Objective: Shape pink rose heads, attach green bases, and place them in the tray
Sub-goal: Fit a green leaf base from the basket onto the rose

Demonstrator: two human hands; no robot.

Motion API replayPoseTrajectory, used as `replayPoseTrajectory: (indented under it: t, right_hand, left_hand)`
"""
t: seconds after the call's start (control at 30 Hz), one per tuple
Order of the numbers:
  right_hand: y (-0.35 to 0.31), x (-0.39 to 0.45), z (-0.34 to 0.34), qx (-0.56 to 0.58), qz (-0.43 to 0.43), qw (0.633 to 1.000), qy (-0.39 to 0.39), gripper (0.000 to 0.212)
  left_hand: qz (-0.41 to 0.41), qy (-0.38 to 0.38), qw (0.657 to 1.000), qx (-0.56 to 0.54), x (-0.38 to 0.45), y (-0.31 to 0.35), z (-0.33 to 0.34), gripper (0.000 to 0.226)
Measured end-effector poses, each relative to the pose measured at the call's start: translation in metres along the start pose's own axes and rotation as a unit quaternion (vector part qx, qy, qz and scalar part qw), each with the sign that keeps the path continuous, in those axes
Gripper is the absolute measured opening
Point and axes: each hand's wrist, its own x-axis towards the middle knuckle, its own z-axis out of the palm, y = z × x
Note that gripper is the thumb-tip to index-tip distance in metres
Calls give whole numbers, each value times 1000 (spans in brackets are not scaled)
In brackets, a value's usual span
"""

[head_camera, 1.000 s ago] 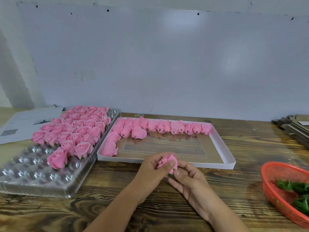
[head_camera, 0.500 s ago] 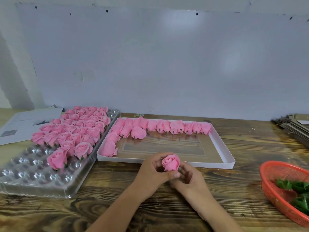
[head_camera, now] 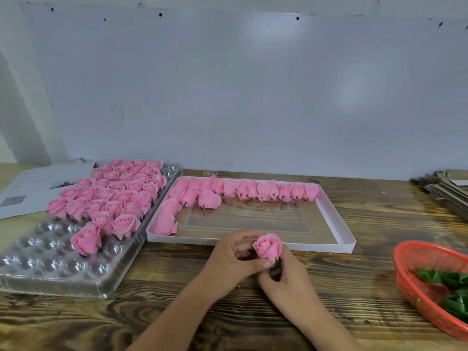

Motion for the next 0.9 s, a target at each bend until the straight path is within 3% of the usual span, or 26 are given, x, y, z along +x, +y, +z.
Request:
replayPoseTrajectory:
  t: [0.17,0.3,0.43,0.6,0.8,0.9]
  right_hand:
    - [8,-1,-2,-63,-20,998,-7,30]
    - [5,-1,-2,-27,-36,999,-27,25]
    - [1,-1,2,-26,-53,997,-49,24]
    - [1,0,2,-6,-53,997,-49,27]
    - [0,-1,3,-19,-48,997,-63,20]
    - [2,-2,4,-25,-43,996,-76,16]
  left_hand:
    - [8,4,999,40,-1,-1,1,51]
    - [13,11,999,33,-2,3,3,59]
    - [42,42,997,-40,-4,10,10,29]
    - [62,90,991,-73,-3,13,16,9]
    - [36,67,993,-88,-4,12,20,6]
    - [22,45,994,-97,-5,13,22,18]
